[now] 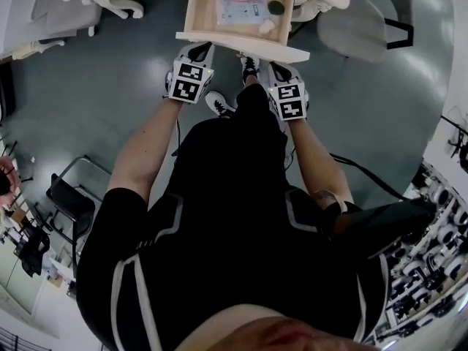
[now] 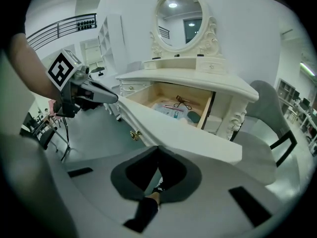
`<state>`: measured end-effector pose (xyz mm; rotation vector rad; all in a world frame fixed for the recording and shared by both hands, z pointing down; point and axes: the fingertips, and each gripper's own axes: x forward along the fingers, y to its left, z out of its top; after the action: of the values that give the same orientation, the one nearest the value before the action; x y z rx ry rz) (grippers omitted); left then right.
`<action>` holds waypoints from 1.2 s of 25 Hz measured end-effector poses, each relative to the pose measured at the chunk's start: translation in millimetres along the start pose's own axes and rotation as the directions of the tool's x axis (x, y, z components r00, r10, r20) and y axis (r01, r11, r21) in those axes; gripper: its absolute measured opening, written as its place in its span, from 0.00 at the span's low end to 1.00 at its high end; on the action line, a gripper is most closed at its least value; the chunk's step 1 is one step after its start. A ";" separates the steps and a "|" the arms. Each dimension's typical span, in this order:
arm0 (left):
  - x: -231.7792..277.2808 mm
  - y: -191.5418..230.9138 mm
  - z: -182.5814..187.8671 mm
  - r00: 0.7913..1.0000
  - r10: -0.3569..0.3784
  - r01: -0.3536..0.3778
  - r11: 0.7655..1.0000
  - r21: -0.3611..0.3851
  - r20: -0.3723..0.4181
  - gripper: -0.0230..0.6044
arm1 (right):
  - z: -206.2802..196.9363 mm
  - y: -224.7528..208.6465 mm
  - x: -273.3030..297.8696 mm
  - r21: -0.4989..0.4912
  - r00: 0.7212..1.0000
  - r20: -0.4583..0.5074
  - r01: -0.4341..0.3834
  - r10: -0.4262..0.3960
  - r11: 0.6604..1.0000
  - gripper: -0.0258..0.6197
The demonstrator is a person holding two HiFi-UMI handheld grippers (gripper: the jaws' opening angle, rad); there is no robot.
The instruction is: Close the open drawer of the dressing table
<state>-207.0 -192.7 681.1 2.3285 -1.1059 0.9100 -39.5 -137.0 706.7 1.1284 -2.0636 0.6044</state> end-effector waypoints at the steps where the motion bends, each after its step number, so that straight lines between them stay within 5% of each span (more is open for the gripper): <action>1: 1.7 1.1 -0.7 1.000 0.003 -0.003 1.000 -0.004 -0.005 0.04 | -0.4 -0.7 1.0 0.001 1.000 -0.004 -0.002 0.002 1.000 0.05; 12: 17.1 0.1 6.7 1.000 -0.023 0.022 0.999 -0.025 -0.020 0.04 | 14.5 -22.0 15.9 0.034 1.000 0.008 0.008 -0.008 0.999 0.05; 24: 16.6 23.7 33.6 1.000 0.019 -0.015 0.987 -0.160 0.024 0.04 | 37.5 -49.9 38.2 0.063 1.000 0.019 0.002 -0.003 0.998 0.05; 30: 19.1 25.8 53.3 0.999 0.018 -0.010 0.985 -0.171 0.045 0.04 | 54.4 -69.4 50.6 0.054 0.999 0.031 0.012 -0.013 0.998 0.05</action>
<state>-198.0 -250.1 659.1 2.2149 -1.1722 0.7381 -18.4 -236.1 714.6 1.1875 -2.0761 0.6440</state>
